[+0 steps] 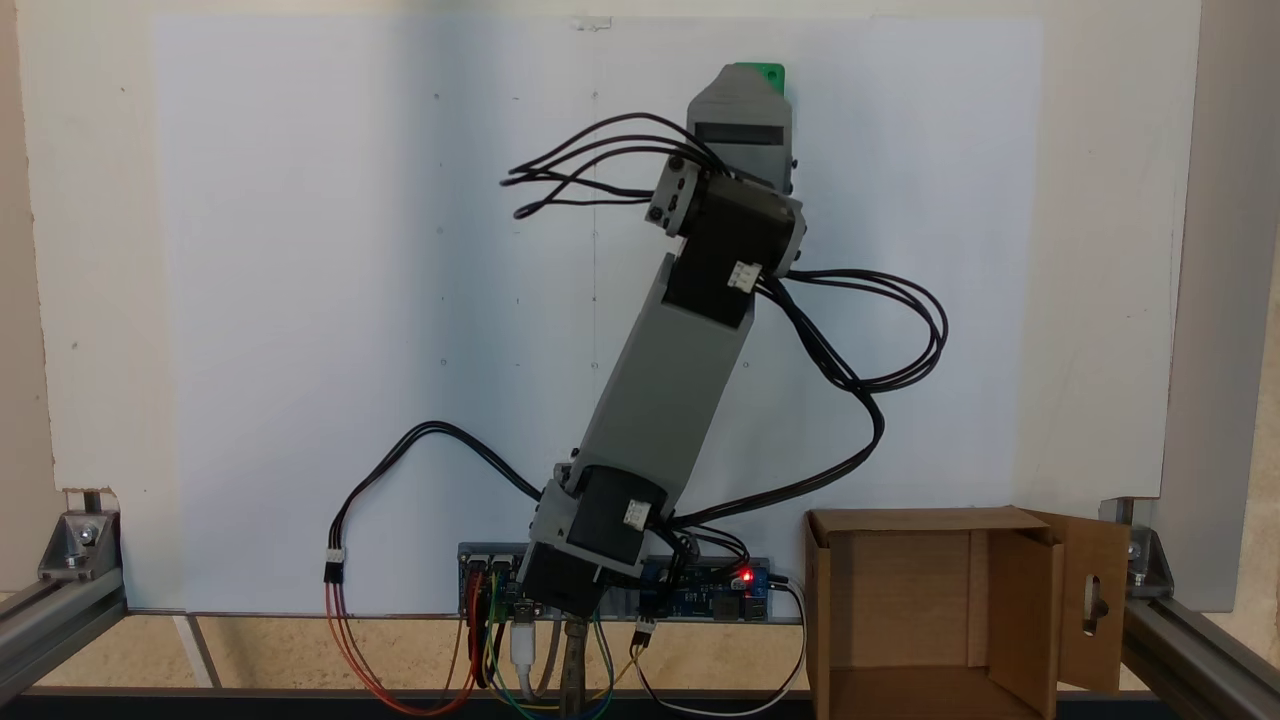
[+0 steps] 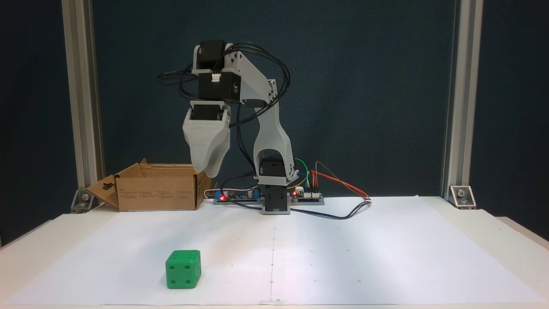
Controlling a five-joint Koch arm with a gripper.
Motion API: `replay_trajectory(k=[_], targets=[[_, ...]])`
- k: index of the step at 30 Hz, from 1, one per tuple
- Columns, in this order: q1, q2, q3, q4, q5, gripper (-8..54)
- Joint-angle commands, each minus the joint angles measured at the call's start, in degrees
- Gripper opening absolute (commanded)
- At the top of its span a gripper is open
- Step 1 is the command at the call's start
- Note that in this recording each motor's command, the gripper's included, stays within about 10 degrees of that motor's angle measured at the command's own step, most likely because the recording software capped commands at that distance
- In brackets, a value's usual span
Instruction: Grasp a green dice and put it in the bin.
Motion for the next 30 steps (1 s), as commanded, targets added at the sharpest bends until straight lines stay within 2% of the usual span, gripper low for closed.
replay_trajectory(k=[1, 18, 30], targets=[[-0.2, -1.0, -5.5, 5.1, -3.6, 45.0], [1.1, -18.2, -20.3, 6.6, -3.7, 44.7], [3.0, -25.4, -20.9, 6.5, -3.7, 45.0]])
